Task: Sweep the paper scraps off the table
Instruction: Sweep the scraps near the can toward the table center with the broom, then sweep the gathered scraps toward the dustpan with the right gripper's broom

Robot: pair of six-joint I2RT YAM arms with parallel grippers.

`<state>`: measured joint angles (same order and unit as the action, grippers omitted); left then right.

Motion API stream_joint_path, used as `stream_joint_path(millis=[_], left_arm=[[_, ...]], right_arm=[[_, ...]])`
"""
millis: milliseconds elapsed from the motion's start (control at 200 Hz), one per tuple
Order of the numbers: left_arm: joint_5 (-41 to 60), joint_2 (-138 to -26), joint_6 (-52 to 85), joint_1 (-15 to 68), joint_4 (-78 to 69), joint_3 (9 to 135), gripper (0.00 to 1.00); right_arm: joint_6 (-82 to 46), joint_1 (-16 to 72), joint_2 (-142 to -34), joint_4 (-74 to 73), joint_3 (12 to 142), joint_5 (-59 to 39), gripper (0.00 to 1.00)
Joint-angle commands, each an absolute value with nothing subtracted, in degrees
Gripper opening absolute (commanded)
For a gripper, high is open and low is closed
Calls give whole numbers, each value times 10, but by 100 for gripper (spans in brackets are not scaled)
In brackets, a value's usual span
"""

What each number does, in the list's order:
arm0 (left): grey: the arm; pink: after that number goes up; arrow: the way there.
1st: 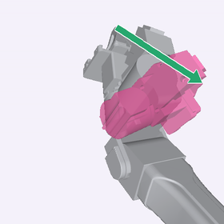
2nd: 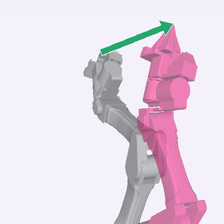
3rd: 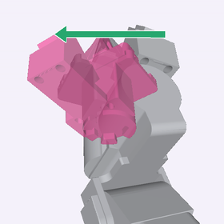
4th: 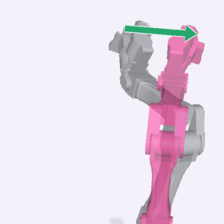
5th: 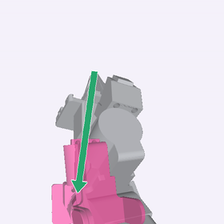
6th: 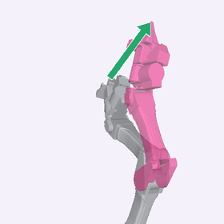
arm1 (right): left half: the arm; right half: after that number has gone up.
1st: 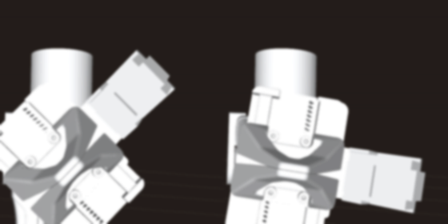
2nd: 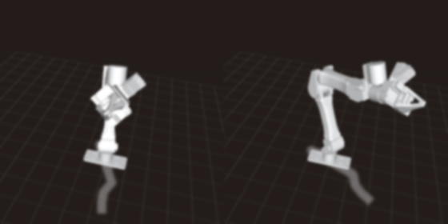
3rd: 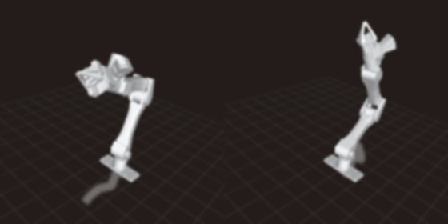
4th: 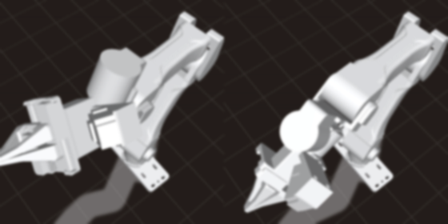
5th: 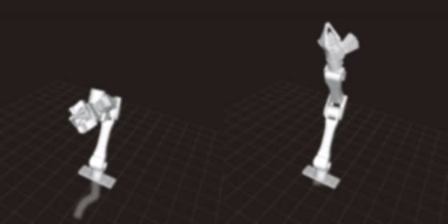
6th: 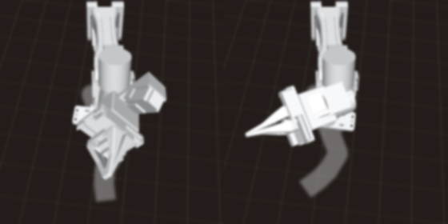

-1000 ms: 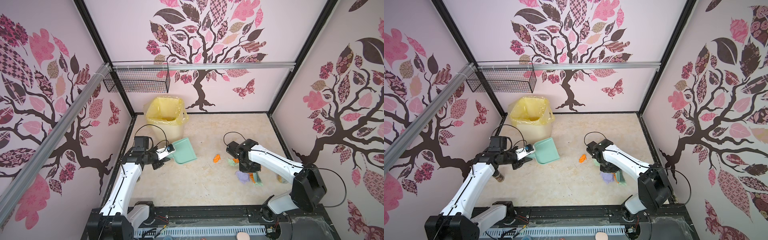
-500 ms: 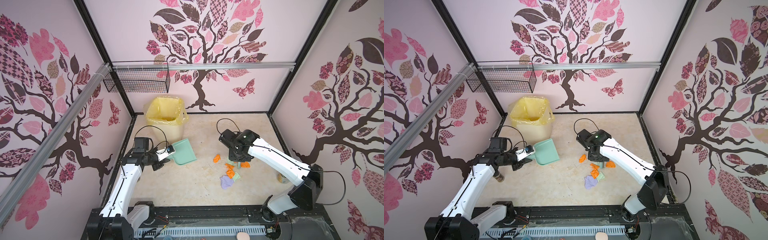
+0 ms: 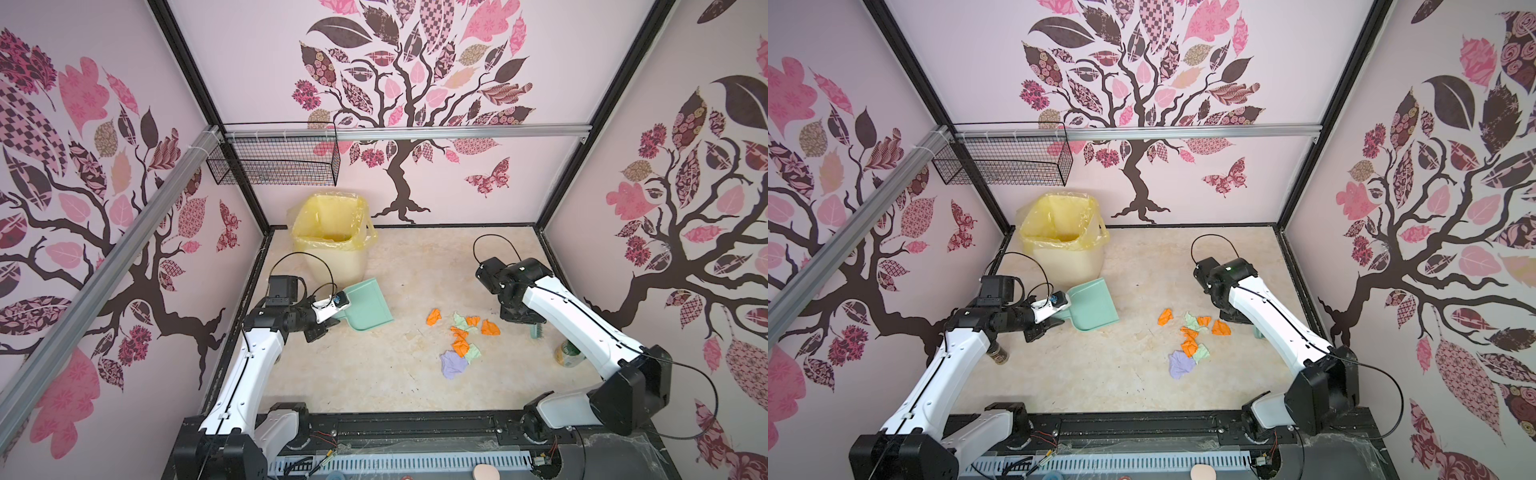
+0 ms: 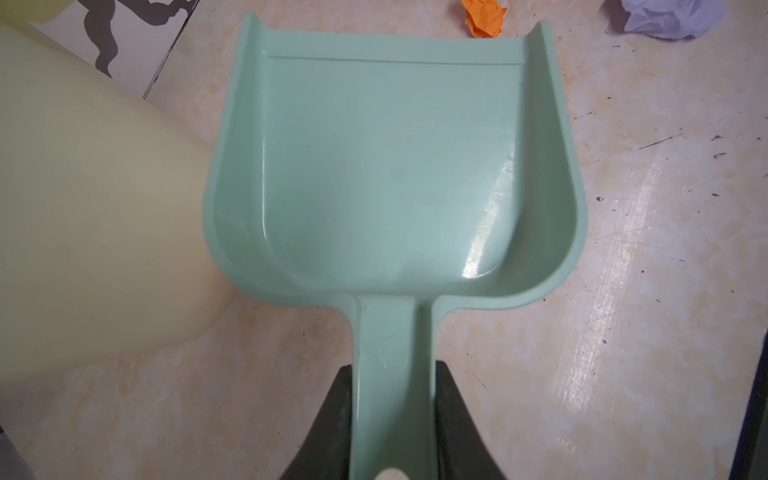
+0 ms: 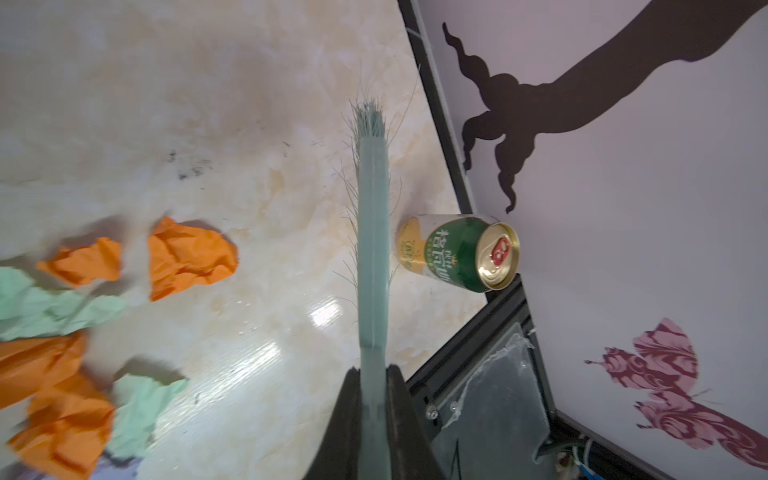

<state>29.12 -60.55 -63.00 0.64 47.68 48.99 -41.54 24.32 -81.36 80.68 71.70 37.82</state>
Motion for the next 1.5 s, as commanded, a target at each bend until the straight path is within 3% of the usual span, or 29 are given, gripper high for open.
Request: stream_joint_path(millis=[0, 185, 460, 740, 1025, 1286, 1496], left_arm=[[295, -597, -629, 7, 478, 474, 0], [296, -595, -627, 7, 485, 472, 0], [287, -594, -637, 16, 481, 441, 0], [251, -589, -626, 60, 449, 390, 0], [237, -585, -604, 93, 439, 372, 0], [237, -586, -605, 92, 434, 365, 0], [244, -594, -599, 93, 421, 366, 0]], right_arm=[[-374, 235, -840, 751, 689, 412, 0], [-380, 239, -904, 718, 654, 348, 0], [-412, 321, -918, 674, 638, 270, 0], [-448, 404, -942, 662, 710, 210, 0], [-449, 419, -954, 643, 784, 183, 0], [-478, 419, -905, 784, 817, 260, 0], [-548, 443, -813, 828, 727, 229, 0]])
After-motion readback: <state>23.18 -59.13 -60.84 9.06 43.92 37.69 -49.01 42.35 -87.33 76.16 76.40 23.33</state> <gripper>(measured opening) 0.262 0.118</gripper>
